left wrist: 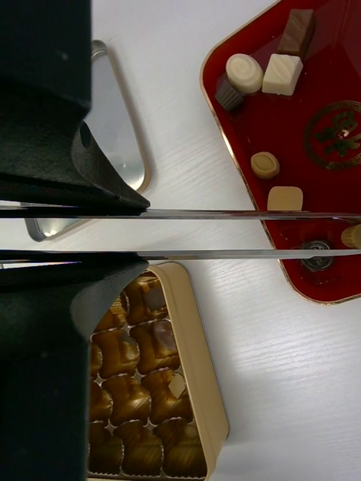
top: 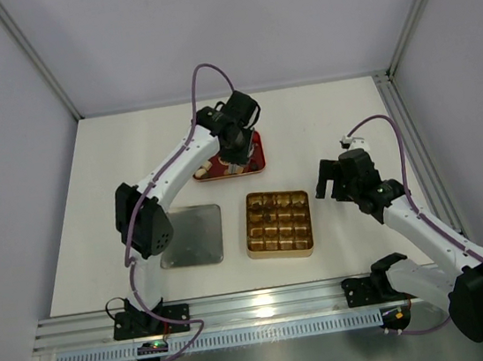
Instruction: Pack the chocolate
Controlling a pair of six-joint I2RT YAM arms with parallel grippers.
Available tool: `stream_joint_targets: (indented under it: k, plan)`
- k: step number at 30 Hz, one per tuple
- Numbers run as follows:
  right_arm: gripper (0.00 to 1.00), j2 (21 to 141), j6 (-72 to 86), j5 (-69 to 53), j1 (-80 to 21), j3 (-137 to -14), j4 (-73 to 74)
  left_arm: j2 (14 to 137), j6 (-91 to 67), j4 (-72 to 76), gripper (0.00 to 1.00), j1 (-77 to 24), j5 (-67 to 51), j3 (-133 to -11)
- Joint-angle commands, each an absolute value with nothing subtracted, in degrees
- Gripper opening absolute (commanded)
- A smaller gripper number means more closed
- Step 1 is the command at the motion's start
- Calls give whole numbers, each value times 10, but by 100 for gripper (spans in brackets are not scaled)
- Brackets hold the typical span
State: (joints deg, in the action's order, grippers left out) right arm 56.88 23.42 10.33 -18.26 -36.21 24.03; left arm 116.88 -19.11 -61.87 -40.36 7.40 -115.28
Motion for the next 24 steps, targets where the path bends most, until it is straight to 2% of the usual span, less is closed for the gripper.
stream_joint_targets:
  k: [1, 15, 24]
  plan:
    - [100, 568, 231, 109, -182, -374, 225, 1114, -194, -626, 26, -401, 68, -1169]
    - [100, 582, 235, 105, -181, -387, 217, 1020, -221, -625, 26, -446, 63, -1090]
    - [100, 584, 236, 105, -182, -394, 216, 933, -274, -624, 26, -547, 91, -1008]
